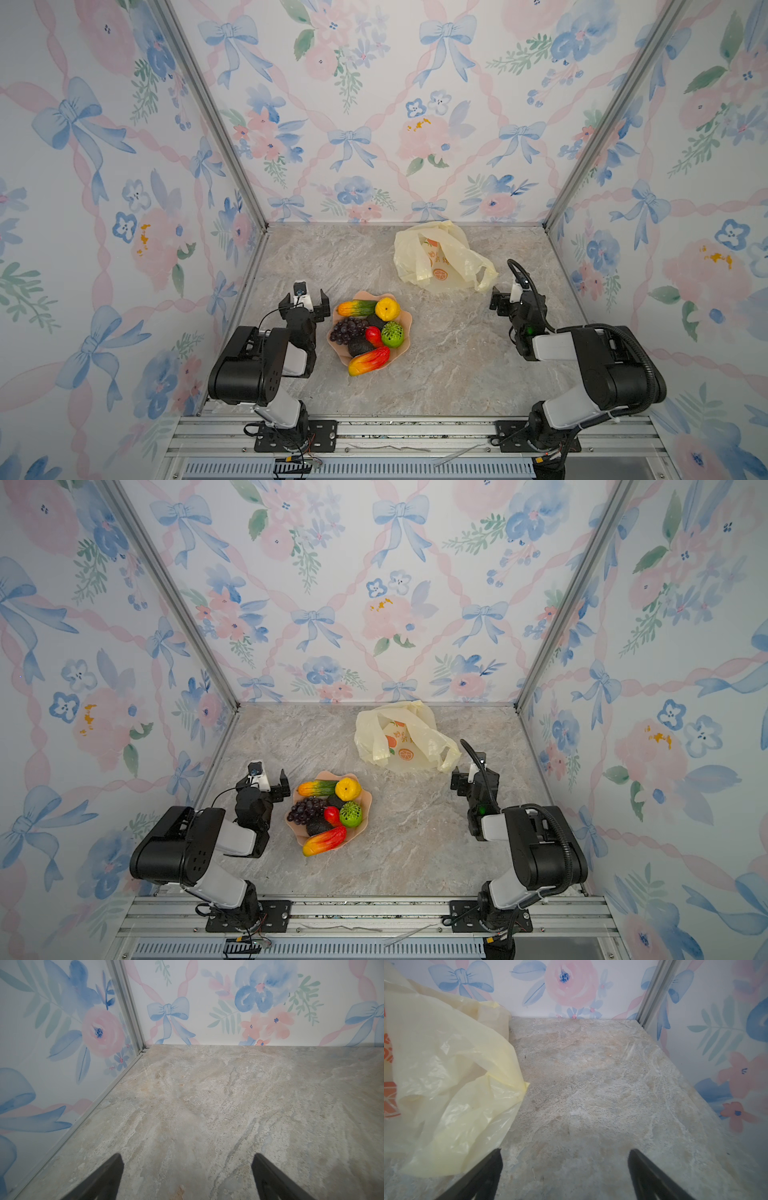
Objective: Place the fruits into the plastic bag
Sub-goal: Move the plate to the center of the table.
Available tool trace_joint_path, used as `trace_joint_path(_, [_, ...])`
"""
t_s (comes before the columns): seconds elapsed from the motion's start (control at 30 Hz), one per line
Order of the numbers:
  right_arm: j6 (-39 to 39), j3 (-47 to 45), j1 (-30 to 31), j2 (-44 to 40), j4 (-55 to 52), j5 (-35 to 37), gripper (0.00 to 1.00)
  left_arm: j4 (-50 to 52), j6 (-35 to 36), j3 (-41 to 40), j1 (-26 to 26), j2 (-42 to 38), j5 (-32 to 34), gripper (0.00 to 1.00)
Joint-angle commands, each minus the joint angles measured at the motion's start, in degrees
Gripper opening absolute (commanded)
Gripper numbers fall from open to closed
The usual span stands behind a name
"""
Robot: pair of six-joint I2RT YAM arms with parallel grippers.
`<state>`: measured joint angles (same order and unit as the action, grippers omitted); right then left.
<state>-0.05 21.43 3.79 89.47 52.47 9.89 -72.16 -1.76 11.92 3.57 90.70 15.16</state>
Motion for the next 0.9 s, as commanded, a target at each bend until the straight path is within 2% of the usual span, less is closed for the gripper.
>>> trace_joint_path(0.0, [0.3, 1.0, 0.0, -0.7, -0.2, 0.0, 0.96, -1.0, -0.9, 0.5, -0.1, -0.4, 0.3, 0.98])
trace_joint_path(0.23, [0.3, 0.9, 0.0, -0.7, -0.2, 0.0, 0.96, -1.0, -0.8, 0.5, -0.1, -0.5, 0.4, 0.98])
trace_joint_path(0.3, [0.3, 1.1, 0.0, -0.9, -0.1, 0.0, 0.96, -0.9, -0.9, 0.5, 0.2, -0.8, 2.1, 0.98])
trace_joint_path(0.5, [0.1, 9.7, 0.1, -6.8, -20.5, 0.2, 0.96, 1.6, -1.0, 0.7, 0.2, -3.3, 2.1, 0.98])
trace_joint_path(0.73, [3.1, 11.7, -0.1, -13.4, -26.0, 1.4, 0.96, 13.5, -1.5, 4.4, 0.5, -10.1, 5.1, 0.98])
trace_joint_path(0.87, [6.8, 17.4, 0.0, -16.6, -36.4, -0.6, 0.96, 19.6, -3.7, 6.3, 0.5, -14.8, 8.0, 0.98])
